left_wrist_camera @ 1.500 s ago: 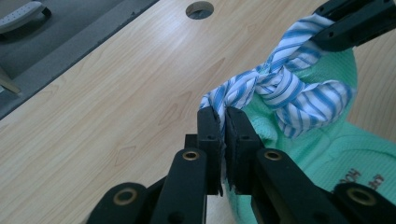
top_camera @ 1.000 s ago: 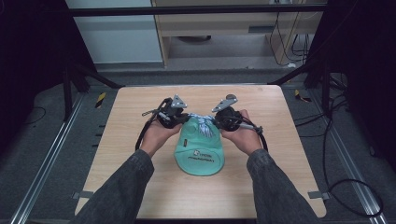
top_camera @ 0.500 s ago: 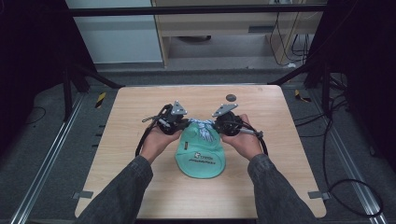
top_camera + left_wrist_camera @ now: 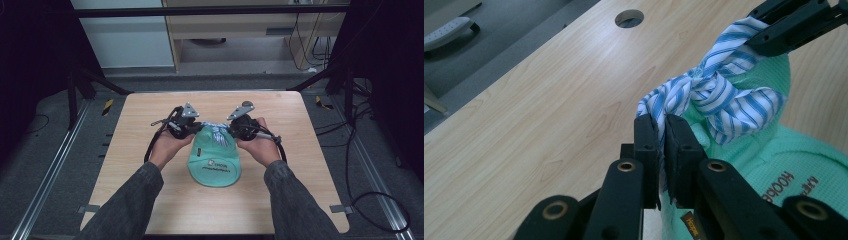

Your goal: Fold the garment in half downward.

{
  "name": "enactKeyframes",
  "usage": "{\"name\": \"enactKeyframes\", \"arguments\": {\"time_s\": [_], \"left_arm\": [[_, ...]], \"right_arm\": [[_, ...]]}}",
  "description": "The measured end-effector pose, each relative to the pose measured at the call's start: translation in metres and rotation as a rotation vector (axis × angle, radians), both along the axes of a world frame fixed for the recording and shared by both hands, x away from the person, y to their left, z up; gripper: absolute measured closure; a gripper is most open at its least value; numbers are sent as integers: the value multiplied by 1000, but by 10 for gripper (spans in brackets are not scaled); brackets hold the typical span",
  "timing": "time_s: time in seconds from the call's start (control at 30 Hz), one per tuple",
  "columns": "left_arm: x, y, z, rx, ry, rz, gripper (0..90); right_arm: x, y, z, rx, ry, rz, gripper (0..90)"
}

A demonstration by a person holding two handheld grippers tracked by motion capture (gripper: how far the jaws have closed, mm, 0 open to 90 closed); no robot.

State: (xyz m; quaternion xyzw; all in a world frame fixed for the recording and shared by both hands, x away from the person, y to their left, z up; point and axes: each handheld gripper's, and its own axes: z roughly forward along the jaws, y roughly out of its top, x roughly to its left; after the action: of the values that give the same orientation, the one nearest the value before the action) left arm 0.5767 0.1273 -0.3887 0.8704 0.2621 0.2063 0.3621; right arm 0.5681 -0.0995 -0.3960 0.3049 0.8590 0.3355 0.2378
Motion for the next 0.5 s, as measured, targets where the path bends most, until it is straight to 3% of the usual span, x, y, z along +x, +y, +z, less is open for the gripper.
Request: {"name": "enactKeyframes", "arguments": {"time_s": [0.17, 0.5], "left_arm": [[-12, 1, -4, -1, -16, -10, 845], [-28, 6, -15, -24, -7, -21, 844]], "right_arm": [[-11, 0, -7, 7, -6, 10, 824], [-30, 0, -14, 10, -8, 35, 823]]}}
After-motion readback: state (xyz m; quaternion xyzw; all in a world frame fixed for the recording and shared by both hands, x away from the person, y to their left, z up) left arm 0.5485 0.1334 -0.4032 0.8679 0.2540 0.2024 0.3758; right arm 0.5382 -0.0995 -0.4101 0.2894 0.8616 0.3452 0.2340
